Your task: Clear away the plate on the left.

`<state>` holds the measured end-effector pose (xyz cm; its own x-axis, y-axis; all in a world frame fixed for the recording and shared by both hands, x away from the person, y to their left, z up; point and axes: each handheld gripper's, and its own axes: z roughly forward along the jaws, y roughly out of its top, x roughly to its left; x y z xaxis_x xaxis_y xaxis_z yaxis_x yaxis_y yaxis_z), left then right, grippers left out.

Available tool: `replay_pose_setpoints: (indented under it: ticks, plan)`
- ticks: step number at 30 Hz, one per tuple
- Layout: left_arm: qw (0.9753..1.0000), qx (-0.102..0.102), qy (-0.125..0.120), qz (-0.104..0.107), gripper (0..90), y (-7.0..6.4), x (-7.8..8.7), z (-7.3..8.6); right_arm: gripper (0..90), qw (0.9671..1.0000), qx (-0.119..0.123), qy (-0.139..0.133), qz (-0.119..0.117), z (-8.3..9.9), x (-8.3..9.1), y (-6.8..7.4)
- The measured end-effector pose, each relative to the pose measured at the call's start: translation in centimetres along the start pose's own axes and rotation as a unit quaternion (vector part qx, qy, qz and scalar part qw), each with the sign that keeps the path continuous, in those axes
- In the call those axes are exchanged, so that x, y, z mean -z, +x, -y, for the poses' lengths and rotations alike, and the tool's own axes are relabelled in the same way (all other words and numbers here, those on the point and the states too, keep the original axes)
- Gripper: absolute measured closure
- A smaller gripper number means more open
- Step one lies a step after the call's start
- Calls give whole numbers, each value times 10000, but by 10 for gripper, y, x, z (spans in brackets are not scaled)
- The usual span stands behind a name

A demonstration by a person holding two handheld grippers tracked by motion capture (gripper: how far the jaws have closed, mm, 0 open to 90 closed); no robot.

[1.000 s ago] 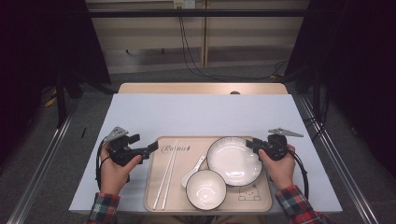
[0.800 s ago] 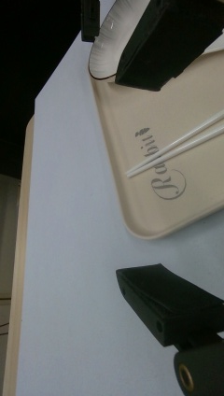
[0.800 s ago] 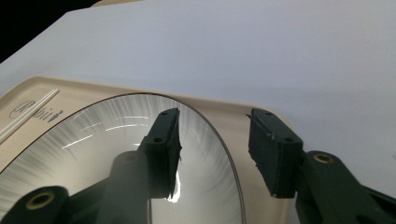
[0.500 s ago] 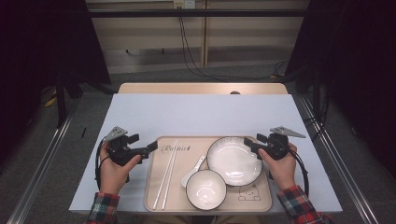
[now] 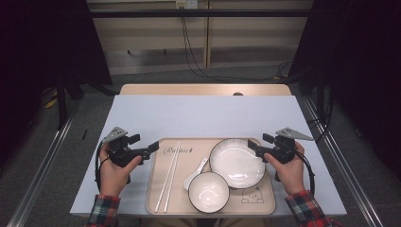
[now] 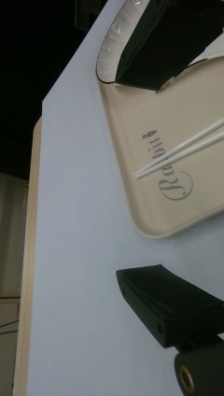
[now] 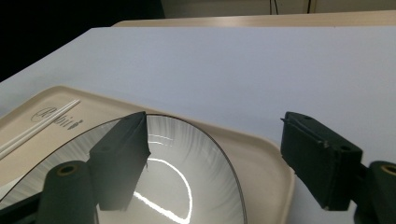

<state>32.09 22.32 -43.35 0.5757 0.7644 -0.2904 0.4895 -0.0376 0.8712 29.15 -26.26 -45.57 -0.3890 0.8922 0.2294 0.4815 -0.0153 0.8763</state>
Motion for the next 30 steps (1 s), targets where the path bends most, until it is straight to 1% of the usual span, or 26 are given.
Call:
replay_pose_setpoints:
  ticks: [1,2,3,6,7,8,10,12,13,15,16,17,20,21,22,24,25,26,27,28,29,30]
  plan:
    - [10000,1,-13,55,63,0,1,-1,216,10000,38,-23,5,-1,2,0]
    - [10000,-6,-33,73,62,1,2,-1,208,10000,19,-42,-21,-2,4,0]
    - [10000,-7,-52,75,54,1,3,-1,194,9999,72,-67,-67,-4,6,0]
    - [9999,-30,-116,111,50,3,6,-3,192,9999,87,-124,-77,-6,10,-1]
    - [9998,-42,-144,135,47,3,7,-3,188,9998,75,-144,-126,-6,11,-1]
    - [9997,-35,-172,154,44,3,9,-3,186,9997,120,-144,-123,-6,12,-2]
    - [9996,-88,-194,185,37,3,11,-4,184,9997,131,-161,-116,-7,14,-2]
    - [9993,-155,-236,229,29,3,12,-4,176,9995,249,-156,-142,-7,15,-3]
    - [9992,-210,-211,256,29,3,13,-5,172,9992,304,-162,-183,-8,16,-2]
    - [9989,-292,-195,303,27,3,14,-5,169,9989,349,-218,-209,-10,17,-1]
    - [9987,-310,-220,348,27,2,14,-5,169,9989,349,-218,-209,-10,17,-1]
    - [9988,-318,-208,323,25,2,14,-5,166,9987,412,-209,-212,-10,18,-1]
    - [9980,-396,-229,425,24,2,15,-6,159,9984,477,-226,-215,-11,20,-1]
    - [9981,-428,-257,365,24,1,16,-5,158,9982,505,-217,-228,-11,21,-1]
    - [9975,-477,-274,440,24,1,17,-5,154,9983,486,-241,-211,-11,22,-1]
    - [9971,-523,-285,477,19,3,18,-3,146,9979,585,-188,-227,-11,25,-2]
    - [9973,-525,-262,436,19,3,19,-2,144,9979,577,-193,-223,-10,26,-2]
    - [9972,-555,-240,447,20,5,20,-2,143,9977,617,-180,-225,-10,28,-3]
    - [9973,-531,-219,458,20,6,21,-1,143,9975,644,-189,-230,-10,29,-4]
    - [9976,-506,-227,416,20,7,22,0,142,9975,640,-185,-221,-9,31,-4]
    - [9975,-494,-255,434,20,8,23,0,141,9976,635,-189,-216,-8,33,-5]
    - [9974,-510,-260,431,20,8,25,1,139,9976,625,-210,-219,-8,34,-6]
